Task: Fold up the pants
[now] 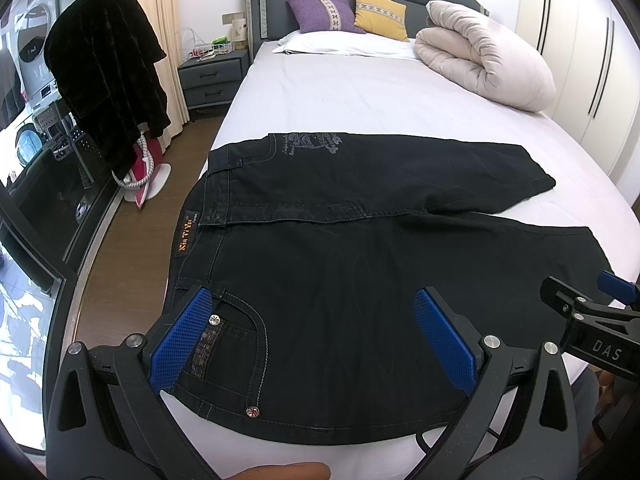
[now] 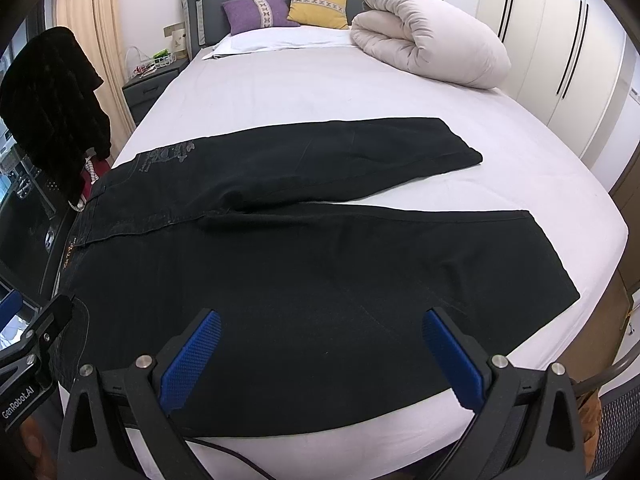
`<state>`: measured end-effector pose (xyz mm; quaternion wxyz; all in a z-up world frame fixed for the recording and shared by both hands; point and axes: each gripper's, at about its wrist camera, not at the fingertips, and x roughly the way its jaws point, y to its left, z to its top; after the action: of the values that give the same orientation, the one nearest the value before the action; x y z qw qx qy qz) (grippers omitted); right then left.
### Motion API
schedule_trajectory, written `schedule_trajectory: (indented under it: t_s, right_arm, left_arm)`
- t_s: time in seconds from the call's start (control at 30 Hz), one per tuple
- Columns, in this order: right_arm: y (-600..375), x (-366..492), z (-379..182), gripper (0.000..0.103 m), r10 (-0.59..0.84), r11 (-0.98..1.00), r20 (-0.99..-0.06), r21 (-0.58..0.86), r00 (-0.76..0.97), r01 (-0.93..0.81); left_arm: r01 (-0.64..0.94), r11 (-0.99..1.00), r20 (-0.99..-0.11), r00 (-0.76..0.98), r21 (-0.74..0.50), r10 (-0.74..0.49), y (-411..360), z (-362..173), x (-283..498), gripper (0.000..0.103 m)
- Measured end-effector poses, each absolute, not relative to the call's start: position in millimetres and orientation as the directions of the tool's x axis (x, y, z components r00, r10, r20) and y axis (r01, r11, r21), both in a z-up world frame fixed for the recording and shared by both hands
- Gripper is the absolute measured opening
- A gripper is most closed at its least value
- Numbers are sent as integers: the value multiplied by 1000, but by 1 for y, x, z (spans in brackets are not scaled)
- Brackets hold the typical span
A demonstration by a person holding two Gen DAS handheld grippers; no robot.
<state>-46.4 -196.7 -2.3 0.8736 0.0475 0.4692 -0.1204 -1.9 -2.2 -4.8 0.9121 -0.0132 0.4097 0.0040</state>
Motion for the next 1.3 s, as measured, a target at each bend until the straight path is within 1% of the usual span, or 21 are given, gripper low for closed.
schedule_trajectory:
  t_s: [1.3]
  right_arm:
    - [-196, -47, -3, 103, -162, 967, -833, -28, 529, 252]
  left_arm:
    - [-19, 1000, -752, 659, -21, -3, -5, -7, -2, 103]
